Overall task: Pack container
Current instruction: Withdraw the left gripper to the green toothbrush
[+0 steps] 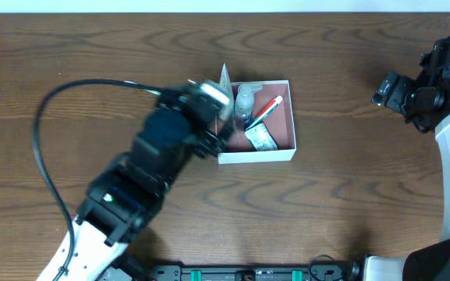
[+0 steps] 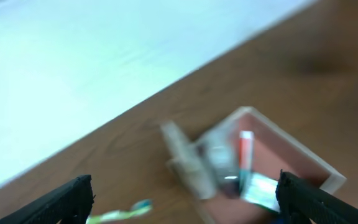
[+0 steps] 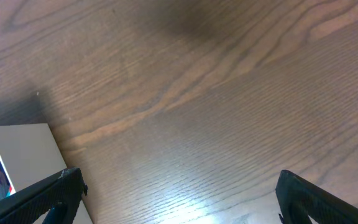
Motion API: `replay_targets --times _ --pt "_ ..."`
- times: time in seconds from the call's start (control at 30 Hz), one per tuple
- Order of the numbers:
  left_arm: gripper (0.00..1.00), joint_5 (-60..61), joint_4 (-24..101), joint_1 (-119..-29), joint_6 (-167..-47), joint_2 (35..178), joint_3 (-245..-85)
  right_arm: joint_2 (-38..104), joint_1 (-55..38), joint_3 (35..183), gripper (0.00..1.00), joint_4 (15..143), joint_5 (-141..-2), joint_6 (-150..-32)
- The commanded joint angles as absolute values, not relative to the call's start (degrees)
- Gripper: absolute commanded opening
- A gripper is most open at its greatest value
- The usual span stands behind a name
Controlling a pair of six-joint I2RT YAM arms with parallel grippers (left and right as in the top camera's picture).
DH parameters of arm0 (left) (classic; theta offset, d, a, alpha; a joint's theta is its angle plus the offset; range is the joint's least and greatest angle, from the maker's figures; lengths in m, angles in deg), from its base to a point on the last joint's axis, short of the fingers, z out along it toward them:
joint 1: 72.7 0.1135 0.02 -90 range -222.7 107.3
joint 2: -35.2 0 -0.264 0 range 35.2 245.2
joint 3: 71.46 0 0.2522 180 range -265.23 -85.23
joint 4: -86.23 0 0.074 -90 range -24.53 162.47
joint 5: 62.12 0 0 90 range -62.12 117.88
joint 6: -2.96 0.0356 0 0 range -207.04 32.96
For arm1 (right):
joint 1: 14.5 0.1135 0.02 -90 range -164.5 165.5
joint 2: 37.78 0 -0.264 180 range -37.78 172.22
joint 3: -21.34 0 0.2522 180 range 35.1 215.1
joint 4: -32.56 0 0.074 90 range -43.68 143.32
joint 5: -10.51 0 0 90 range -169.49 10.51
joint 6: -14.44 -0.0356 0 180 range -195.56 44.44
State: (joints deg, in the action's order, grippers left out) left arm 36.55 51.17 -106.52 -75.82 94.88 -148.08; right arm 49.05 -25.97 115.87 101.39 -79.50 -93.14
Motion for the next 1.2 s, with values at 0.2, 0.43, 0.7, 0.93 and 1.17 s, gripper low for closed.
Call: replay_targets --times 0.2,0.43,0.7,0.93,1.17 --pt "0.94 32.9 50.6 -85.5 -89.8 105.4 -154.2 49.2 -26.2 115.8 0.99 101.4 -80.2 -93.3" --pt "0.94 28.0 43.7 -78.3 -95.1 121.8 -165.4 49.2 -26.2 115.8 0.99 101.4 -80.1 -93.3" --pt "0.94 27.8 28.6 -78.1 -98.5 138.9 -182.3 49.2 -26.2 115.8 0.99 101.4 -80.2 -93.3" --pt "0.94 27.7 24.2 -77.0 -106.1 144.7 -187.2 49.2 -26.2 115.8 0.99 101.4 -80.2 -93.3" --pt "0.94 25.8 22.1 -75.6 -108.0 150.4 -187.2 49.2 -26.2 115.8 0.99 101.4 -80.1 -93.3"
